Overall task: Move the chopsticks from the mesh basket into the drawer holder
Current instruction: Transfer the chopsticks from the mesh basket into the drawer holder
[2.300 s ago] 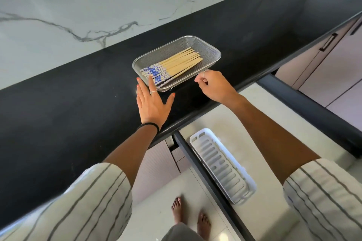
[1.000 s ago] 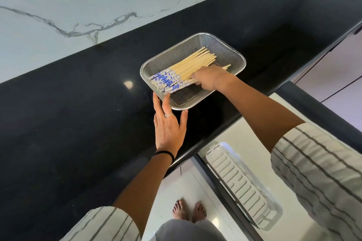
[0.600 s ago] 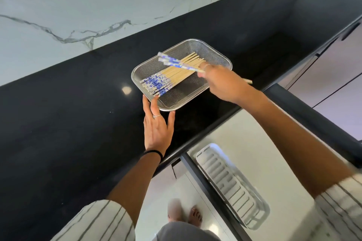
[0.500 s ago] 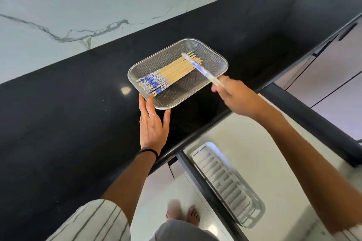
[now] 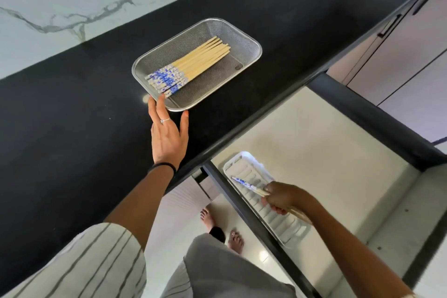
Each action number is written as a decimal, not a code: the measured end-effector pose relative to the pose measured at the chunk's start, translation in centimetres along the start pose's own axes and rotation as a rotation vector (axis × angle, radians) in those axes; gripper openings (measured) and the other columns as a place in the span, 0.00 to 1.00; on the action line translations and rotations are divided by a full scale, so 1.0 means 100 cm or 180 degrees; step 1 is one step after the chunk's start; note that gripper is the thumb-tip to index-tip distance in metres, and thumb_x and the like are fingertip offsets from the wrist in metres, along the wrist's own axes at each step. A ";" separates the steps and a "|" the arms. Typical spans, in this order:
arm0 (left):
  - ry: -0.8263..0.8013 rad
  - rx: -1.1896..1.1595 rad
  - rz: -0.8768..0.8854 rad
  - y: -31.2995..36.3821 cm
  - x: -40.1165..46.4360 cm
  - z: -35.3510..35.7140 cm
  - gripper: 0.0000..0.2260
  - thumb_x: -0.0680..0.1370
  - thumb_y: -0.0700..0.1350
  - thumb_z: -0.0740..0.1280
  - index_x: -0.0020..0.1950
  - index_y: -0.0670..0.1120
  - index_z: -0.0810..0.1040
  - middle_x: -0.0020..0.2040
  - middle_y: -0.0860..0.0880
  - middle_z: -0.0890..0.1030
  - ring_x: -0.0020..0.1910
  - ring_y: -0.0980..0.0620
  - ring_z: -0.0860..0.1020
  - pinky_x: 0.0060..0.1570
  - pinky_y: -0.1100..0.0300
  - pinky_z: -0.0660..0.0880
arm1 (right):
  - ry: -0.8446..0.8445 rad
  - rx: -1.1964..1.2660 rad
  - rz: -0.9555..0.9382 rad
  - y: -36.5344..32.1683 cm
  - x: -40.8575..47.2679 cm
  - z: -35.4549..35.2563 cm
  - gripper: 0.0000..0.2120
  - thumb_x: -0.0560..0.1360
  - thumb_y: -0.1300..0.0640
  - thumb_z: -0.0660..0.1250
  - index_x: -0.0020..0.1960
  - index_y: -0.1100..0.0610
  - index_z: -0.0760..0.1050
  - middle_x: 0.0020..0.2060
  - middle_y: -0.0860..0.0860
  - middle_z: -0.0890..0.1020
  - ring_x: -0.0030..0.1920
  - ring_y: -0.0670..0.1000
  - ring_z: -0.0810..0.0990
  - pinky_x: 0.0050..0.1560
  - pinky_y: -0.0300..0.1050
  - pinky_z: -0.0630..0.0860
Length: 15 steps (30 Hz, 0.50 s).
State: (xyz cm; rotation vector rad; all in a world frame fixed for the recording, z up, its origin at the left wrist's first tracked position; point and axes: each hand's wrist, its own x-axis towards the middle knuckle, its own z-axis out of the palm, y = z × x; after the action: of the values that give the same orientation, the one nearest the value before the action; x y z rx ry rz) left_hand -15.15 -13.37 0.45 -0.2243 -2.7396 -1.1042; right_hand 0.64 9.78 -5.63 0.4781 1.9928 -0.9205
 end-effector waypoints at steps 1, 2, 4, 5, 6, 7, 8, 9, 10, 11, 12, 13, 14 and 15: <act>0.0004 0.0007 0.0008 -0.001 0.000 0.000 0.29 0.82 0.52 0.60 0.78 0.45 0.53 0.79 0.43 0.51 0.61 0.34 0.76 0.60 0.37 0.73 | 0.0106 -0.0024 -0.0006 0.001 0.007 0.008 0.05 0.75 0.61 0.57 0.49 0.58 0.71 0.28 0.55 0.73 0.25 0.51 0.70 0.25 0.40 0.66; 0.0006 0.0010 0.0019 -0.001 0.000 0.000 0.29 0.82 0.52 0.60 0.78 0.46 0.53 0.79 0.43 0.51 0.61 0.34 0.76 0.60 0.37 0.73 | 0.0208 -0.0041 -0.0008 0.001 0.013 0.014 0.05 0.75 0.62 0.57 0.49 0.58 0.70 0.28 0.55 0.74 0.23 0.50 0.70 0.24 0.40 0.66; 0.0012 0.0009 0.0032 -0.001 0.000 0.001 0.28 0.82 0.52 0.60 0.78 0.46 0.53 0.79 0.43 0.51 0.62 0.34 0.75 0.61 0.37 0.72 | 0.0391 -0.0043 -0.0009 0.000 0.021 0.022 0.07 0.74 0.64 0.56 0.49 0.58 0.70 0.27 0.54 0.75 0.19 0.47 0.71 0.21 0.38 0.66; 0.0022 0.0009 0.0039 -0.001 0.000 0.001 0.28 0.82 0.52 0.60 0.78 0.46 0.53 0.79 0.42 0.51 0.62 0.34 0.75 0.61 0.37 0.72 | 0.0485 -0.0041 -0.0018 -0.001 0.023 0.025 0.08 0.73 0.65 0.56 0.49 0.58 0.71 0.29 0.54 0.77 0.19 0.46 0.71 0.20 0.37 0.67; 0.0027 0.0007 0.0053 -0.001 0.000 0.001 0.28 0.82 0.52 0.60 0.78 0.45 0.53 0.79 0.42 0.51 0.62 0.33 0.75 0.62 0.37 0.72 | 0.0584 -0.0042 -0.0042 -0.001 0.025 0.027 0.10 0.73 0.65 0.57 0.51 0.58 0.73 0.32 0.54 0.79 0.22 0.46 0.73 0.21 0.36 0.68; 0.0025 0.0002 0.0072 -0.002 0.000 0.002 0.28 0.82 0.52 0.60 0.78 0.45 0.53 0.79 0.42 0.51 0.62 0.33 0.75 0.62 0.37 0.72 | 0.0691 -0.0080 -0.0070 -0.001 0.026 0.029 0.10 0.73 0.64 0.59 0.52 0.58 0.75 0.35 0.54 0.80 0.27 0.48 0.76 0.24 0.37 0.69; 0.0016 -0.0004 0.0091 -0.003 0.000 0.002 0.28 0.82 0.52 0.60 0.78 0.45 0.53 0.79 0.41 0.51 0.63 0.33 0.74 0.62 0.37 0.72 | 0.0814 -0.0145 -0.0098 -0.001 0.027 0.031 0.10 0.73 0.62 0.60 0.53 0.59 0.76 0.38 0.54 0.82 0.33 0.51 0.80 0.29 0.37 0.72; 0.0008 -0.0005 0.0101 -0.004 0.001 0.003 0.28 0.82 0.52 0.60 0.78 0.45 0.53 0.79 0.41 0.51 0.63 0.33 0.74 0.62 0.37 0.73 | 0.0933 -0.0186 -0.0118 0.000 0.029 0.032 0.10 0.73 0.61 0.62 0.52 0.60 0.77 0.41 0.55 0.83 0.40 0.53 0.82 0.35 0.39 0.74; 0.0004 -0.0003 0.0097 -0.004 0.001 0.003 0.28 0.82 0.52 0.60 0.78 0.46 0.53 0.79 0.41 0.51 0.63 0.33 0.74 0.61 0.37 0.73 | 0.1021 -0.0167 -0.0138 0.001 0.031 0.034 0.09 0.73 0.60 0.63 0.51 0.61 0.78 0.44 0.56 0.84 0.45 0.55 0.83 0.42 0.42 0.77; 0.0006 0.0002 0.0084 -0.005 0.002 0.003 0.28 0.82 0.52 0.60 0.78 0.46 0.53 0.79 0.42 0.51 0.62 0.34 0.75 0.61 0.37 0.73 | 0.1085 -0.0108 -0.0162 0.002 0.032 0.036 0.09 0.73 0.60 0.62 0.51 0.61 0.78 0.46 0.57 0.85 0.48 0.56 0.83 0.46 0.44 0.78; 0.0013 0.0005 0.0072 -0.006 0.002 0.004 0.28 0.82 0.52 0.60 0.78 0.46 0.53 0.79 0.42 0.51 0.61 0.34 0.76 0.61 0.37 0.73 | 0.1134 -0.0042 -0.0187 0.002 0.032 0.037 0.10 0.73 0.60 0.62 0.51 0.61 0.79 0.47 0.58 0.85 0.49 0.57 0.82 0.49 0.46 0.79; 0.0016 0.0000 0.0066 -0.006 0.002 0.004 0.28 0.82 0.52 0.60 0.78 0.46 0.53 0.79 0.42 0.51 0.61 0.34 0.76 0.61 0.38 0.73 | 0.1163 0.0009 -0.0203 0.002 0.032 0.038 0.10 0.73 0.61 0.61 0.51 0.61 0.79 0.47 0.58 0.84 0.49 0.57 0.82 0.50 0.47 0.79; 0.0020 -0.0012 0.0074 -0.006 0.002 0.004 0.28 0.82 0.52 0.60 0.78 0.46 0.53 0.79 0.42 0.51 0.62 0.34 0.76 0.61 0.38 0.73 | 0.1175 0.0040 -0.0216 0.001 0.030 0.039 0.10 0.73 0.61 0.61 0.49 0.61 0.79 0.47 0.59 0.84 0.49 0.58 0.82 0.50 0.48 0.79; 0.0023 -0.0029 0.0095 -0.006 0.003 0.004 0.28 0.82 0.52 0.60 0.78 0.46 0.53 0.79 0.42 0.51 0.62 0.34 0.75 0.61 0.38 0.73 | 0.1192 0.0052 -0.0226 0.001 0.029 0.040 0.09 0.73 0.61 0.60 0.46 0.60 0.79 0.46 0.59 0.84 0.48 0.59 0.82 0.50 0.49 0.79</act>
State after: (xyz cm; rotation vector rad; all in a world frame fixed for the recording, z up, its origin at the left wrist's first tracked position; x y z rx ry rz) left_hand -15.56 -13.53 -0.17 -0.2610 -2.7163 -1.1078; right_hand 1.27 6.74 -9.49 0.6291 2.3535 -0.9439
